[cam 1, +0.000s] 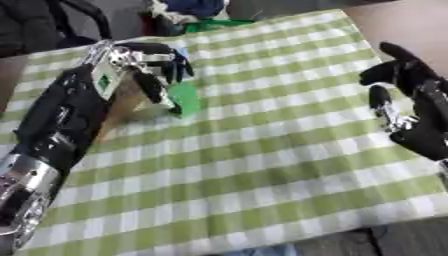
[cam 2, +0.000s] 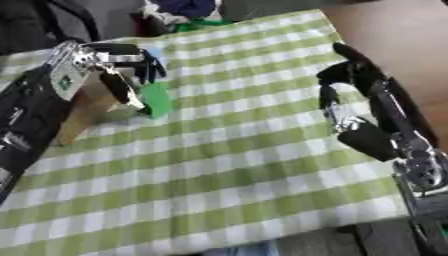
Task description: Pick up objects on the table and place them in the box.
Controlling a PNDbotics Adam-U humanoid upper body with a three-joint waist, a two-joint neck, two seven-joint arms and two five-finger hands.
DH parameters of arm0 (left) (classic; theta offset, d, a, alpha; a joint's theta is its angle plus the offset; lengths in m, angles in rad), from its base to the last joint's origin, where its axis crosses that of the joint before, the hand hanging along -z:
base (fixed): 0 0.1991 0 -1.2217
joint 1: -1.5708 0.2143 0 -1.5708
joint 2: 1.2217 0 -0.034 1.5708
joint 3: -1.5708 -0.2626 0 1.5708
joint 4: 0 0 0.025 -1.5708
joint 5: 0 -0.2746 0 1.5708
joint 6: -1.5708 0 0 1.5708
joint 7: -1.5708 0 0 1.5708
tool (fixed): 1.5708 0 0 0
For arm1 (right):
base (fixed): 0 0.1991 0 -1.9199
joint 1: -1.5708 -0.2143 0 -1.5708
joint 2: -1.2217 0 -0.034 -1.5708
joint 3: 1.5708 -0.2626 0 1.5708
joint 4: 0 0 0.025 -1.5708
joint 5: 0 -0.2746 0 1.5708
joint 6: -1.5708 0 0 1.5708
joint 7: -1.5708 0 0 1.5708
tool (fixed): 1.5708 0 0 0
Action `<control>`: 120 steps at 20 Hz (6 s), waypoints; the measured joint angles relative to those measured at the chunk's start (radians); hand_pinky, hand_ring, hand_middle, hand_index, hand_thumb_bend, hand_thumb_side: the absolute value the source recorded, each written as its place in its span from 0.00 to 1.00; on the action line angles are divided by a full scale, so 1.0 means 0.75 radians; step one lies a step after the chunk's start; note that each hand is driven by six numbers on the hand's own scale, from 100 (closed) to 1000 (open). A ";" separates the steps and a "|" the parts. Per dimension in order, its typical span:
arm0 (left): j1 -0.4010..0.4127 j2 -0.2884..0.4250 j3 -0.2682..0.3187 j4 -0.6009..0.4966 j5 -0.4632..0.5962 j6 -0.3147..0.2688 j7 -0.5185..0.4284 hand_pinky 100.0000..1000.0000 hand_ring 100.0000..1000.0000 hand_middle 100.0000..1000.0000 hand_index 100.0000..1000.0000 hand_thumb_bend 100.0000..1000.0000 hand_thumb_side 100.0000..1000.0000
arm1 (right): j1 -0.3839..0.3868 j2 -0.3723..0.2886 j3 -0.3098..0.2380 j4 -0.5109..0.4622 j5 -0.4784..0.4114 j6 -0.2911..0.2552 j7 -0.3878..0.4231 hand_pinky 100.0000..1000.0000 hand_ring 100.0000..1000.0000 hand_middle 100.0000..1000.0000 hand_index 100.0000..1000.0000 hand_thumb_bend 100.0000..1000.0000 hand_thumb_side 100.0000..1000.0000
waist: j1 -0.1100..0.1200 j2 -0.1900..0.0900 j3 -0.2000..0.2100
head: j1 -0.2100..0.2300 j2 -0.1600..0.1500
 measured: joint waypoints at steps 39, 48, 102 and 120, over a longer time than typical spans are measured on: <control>0.063 0.251 0.319 -0.069 -0.197 0.307 0.347 0.59 0.43 0.40 0.70 0.27 0.07 | 0.003 0.001 -0.002 0.008 0.000 0.000 -0.001 0.83 0.69 0.65 1.00 0.00 0.55 | -0.002 -0.008 0.021 | -0.021 0.000; 0.105 0.296 0.356 0.005 -0.204 0.390 0.369 0.60 0.45 0.43 0.71 0.28 0.07 | 0.003 0.001 -0.009 0.008 0.000 0.000 -0.001 0.83 0.69 0.65 1.00 0.00 0.55 | -0.003 -0.008 0.021 | -0.028 0.000; -0.118 0.130 0.345 0.132 -0.313 0.274 0.492 0.77 0.72 0.71 0.81 0.61 0.10 | -0.034 0.002 0.025 0.025 0.015 -0.017 0.039 0.84 0.69 0.64 1.00 0.00 0.59 | 0.083 0.111 -0.137 | 0.011 -0.051; -0.096 0.119 0.361 0.186 -0.312 0.306 0.573 0.70 0.57 0.53 0.76 0.41 0.03 | -0.057 0.011 0.032 0.025 0.021 -0.021 0.044 0.84 0.69 0.64 1.00 0.00 0.59 | 0.089 0.147 -0.193 | 0.033 -0.092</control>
